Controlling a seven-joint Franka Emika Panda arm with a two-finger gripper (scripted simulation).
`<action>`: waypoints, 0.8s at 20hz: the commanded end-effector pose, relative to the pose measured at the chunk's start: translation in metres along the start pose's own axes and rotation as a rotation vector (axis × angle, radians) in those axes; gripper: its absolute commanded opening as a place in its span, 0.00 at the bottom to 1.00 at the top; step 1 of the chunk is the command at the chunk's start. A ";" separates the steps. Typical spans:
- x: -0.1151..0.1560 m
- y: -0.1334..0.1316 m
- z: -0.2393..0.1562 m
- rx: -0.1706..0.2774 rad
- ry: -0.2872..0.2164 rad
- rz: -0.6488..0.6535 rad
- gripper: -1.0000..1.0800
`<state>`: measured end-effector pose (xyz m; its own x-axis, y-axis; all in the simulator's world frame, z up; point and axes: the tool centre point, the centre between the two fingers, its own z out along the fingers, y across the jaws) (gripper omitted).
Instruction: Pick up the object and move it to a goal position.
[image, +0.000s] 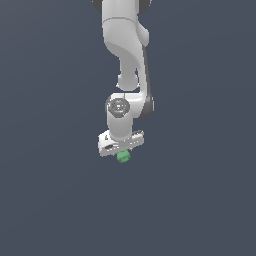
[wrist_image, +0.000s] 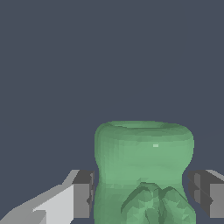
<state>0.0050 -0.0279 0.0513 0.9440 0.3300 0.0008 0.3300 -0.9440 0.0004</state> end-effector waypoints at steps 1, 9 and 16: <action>0.000 0.000 0.000 0.000 0.000 0.000 0.00; -0.004 0.000 -0.015 0.000 0.000 0.000 0.00; -0.015 0.000 -0.054 0.000 0.000 0.000 0.00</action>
<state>-0.0073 -0.0317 0.0949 0.9440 0.3300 -0.0005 0.3300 -0.9440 -0.0002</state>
